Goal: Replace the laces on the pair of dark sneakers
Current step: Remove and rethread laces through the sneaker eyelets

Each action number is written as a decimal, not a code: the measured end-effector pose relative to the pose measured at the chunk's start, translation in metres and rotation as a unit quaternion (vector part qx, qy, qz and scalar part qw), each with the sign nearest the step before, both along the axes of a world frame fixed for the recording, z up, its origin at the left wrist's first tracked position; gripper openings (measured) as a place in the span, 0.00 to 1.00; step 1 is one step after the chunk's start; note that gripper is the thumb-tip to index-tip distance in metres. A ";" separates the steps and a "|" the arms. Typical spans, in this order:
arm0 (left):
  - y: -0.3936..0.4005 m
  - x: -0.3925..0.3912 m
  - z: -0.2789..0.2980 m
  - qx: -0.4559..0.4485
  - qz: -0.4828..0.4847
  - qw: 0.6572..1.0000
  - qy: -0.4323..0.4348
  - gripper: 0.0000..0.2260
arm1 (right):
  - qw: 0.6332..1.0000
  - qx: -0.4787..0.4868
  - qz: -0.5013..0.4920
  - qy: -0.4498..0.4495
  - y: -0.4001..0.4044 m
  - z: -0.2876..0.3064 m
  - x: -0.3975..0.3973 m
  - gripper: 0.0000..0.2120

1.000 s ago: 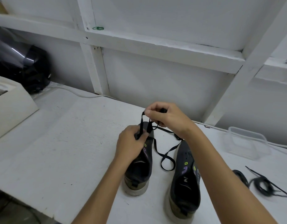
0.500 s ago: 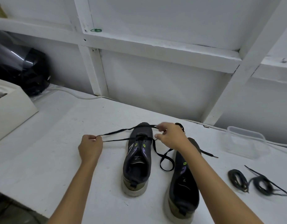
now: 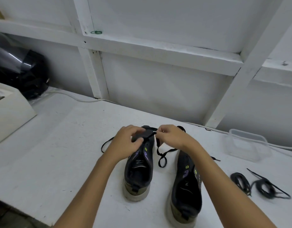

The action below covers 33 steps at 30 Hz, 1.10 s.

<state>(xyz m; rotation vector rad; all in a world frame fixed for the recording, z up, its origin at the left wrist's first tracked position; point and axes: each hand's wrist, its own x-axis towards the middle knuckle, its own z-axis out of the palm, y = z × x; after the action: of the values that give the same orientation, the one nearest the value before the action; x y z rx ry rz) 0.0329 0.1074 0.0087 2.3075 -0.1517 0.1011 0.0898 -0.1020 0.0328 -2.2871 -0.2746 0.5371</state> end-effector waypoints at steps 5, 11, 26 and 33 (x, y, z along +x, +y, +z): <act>-0.019 0.008 0.006 0.004 -0.052 0.999 0.012 0.10 | 0.996 0.043 0.057 0.049 -0.012 0.030 0.000 0.11; -0.006 0.011 -0.002 -0.146 0.176 0.973 0.037 0.06 | 0.994 0.001 0.098 0.058 -0.033 0.044 -0.006 0.17; -0.016 0.001 0.023 -0.035 0.038 0.993 -0.104 0.04 | 0.995 -0.026 0.101 -0.009 -0.015 0.064 -0.010 0.15; 0.024 -0.004 0.013 0.075 0.234 0.969 -0.040 0.12 | 0.997 -0.005 0.077 -0.021 -0.021 0.058 -0.010 0.14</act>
<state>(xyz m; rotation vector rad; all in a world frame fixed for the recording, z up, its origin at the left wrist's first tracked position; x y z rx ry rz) 0.0293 0.1315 0.0216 2.4486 0.3610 0.4346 0.0795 -0.1227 0.0904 -2.3001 -0.4736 0.5701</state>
